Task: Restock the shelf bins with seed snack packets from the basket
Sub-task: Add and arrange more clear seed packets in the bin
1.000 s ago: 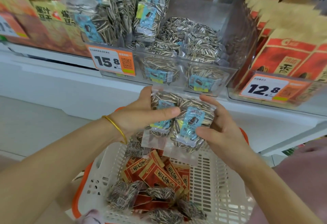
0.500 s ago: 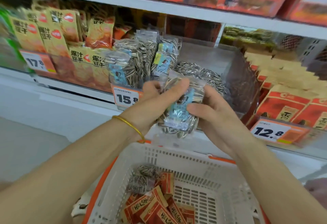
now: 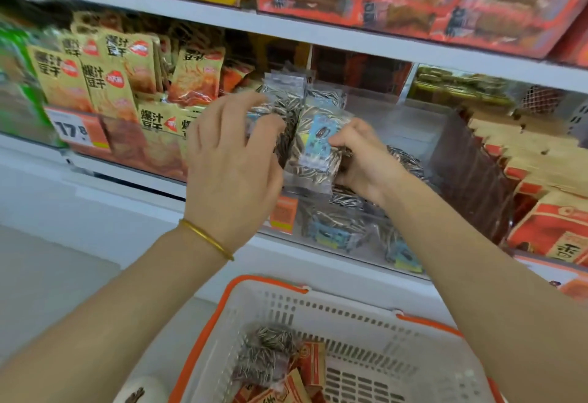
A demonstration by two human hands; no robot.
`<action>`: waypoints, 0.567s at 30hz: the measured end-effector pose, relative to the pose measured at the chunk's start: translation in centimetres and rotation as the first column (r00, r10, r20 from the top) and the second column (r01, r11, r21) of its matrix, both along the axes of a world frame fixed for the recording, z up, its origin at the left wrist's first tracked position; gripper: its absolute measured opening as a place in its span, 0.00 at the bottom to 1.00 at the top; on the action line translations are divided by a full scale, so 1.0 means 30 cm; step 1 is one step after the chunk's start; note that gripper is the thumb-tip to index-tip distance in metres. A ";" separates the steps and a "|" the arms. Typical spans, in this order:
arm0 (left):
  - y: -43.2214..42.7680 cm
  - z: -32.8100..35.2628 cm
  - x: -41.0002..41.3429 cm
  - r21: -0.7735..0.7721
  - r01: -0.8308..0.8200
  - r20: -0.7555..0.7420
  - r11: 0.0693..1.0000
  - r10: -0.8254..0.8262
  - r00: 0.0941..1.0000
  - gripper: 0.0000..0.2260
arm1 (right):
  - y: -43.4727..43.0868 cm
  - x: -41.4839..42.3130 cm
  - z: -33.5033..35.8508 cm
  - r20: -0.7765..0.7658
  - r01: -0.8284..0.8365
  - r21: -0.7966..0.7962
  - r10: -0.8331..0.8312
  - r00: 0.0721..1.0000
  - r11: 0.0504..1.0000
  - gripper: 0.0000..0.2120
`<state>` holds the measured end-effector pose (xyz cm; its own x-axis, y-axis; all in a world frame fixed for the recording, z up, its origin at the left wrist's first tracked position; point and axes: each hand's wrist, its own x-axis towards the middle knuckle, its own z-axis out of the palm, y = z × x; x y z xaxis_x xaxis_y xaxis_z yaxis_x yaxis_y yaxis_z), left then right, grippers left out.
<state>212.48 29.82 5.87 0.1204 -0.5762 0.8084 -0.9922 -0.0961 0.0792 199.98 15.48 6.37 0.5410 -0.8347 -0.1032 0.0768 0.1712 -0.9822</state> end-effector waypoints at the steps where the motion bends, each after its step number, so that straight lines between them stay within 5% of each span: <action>1: -0.009 -0.003 0.011 0.010 0.001 -0.010 1.000 -0.001 1.000 0.14 | -0.010 0.007 -0.001 -0.009 0.004 -0.033 -0.004 1.000 0.999 0.10; 7: -0.037 -0.010 0.014 0.010 -0.007 -0.009 1.000 0.007 1.000 0.16 | -0.027 0.035 -0.015 -0.132 0.036 -0.370 -0.091 0.987 0.928 0.25; 17: -0.044 -0.021 0.008 0.008 -0.006 -0.008 1.000 0.006 1.000 0.17 | -0.009 0.002 -0.028 -0.258 -0.012 -0.559 -0.160 0.953 0.829 0.24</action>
